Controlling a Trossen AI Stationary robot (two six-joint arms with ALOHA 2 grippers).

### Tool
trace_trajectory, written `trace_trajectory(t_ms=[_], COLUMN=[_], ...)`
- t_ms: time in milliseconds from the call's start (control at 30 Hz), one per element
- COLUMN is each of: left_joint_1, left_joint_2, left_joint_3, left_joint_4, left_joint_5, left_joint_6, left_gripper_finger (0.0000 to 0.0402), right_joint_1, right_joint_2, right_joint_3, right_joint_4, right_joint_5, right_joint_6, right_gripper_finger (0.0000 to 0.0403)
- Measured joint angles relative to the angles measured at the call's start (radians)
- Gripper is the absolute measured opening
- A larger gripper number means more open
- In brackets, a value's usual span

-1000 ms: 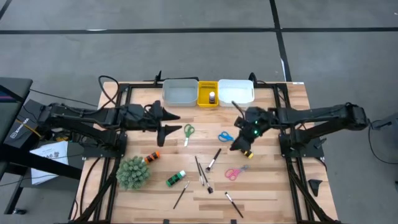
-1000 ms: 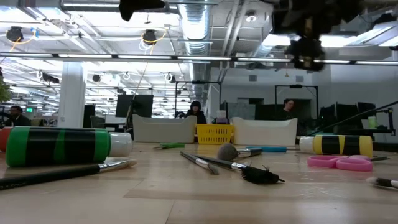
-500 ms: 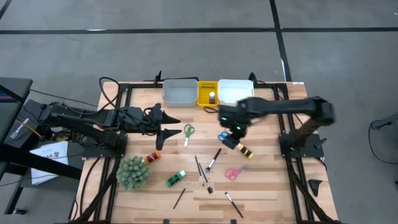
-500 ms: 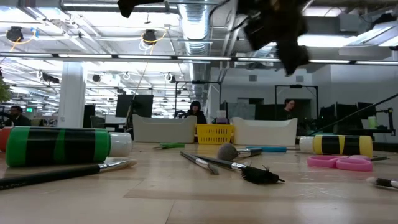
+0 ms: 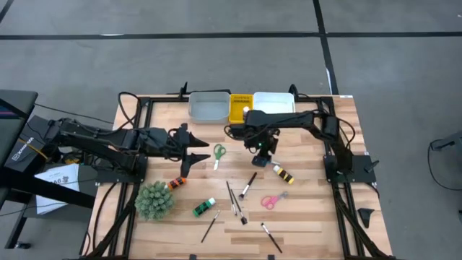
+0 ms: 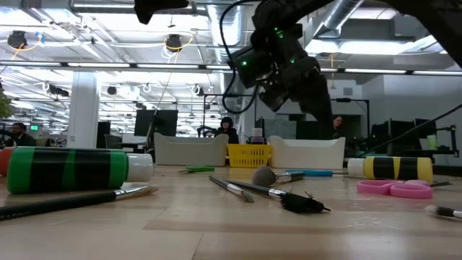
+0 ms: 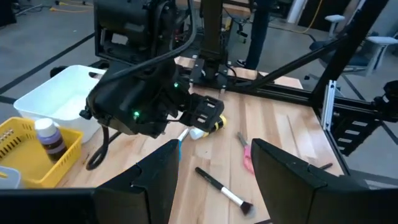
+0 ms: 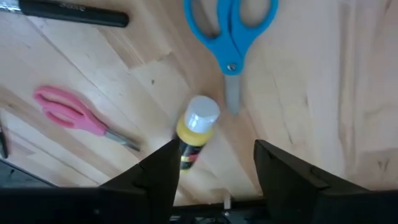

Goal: Pick & Place Paint Supplies
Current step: Put the yellow paint bottle into the yellow bin

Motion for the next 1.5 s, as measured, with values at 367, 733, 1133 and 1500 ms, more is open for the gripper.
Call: trace_trajectory(t_ms=[367,733,1133,1500], left_joint_1=[-0.006,-0.006,-0.006,-0.006], left_joint_2=[0.000,0.000,0.000,0.000], left_joint_3=[0.000,0.000,0.000,0.000], left_joint_4=[0.001,0.001,0.001,0.001], left_joint_5=[0.000,0.000,0.001,0.021], left_joint_6=[0.021,0.021,0.021,0.021], left_gripper_finger=[0.0195,0.0195,0.0195,0.0195], right_joint_1=[0.033,0.061,0.079,0.083], right_joint_2=[0.001,0.001,0.001,0.001], right_joint_3=[-0.093,-0.192,-0.251,-0.250], right_joint_4=[0.097,0.116,0.205,0.240], right_joint_5=[0.022,0.001,-0.003,-0.003], right_joint_6=[0.074,0.096,0.172,0.184], right_gripper_finger=[0.0223,0.0230,0.0230,0.0229])
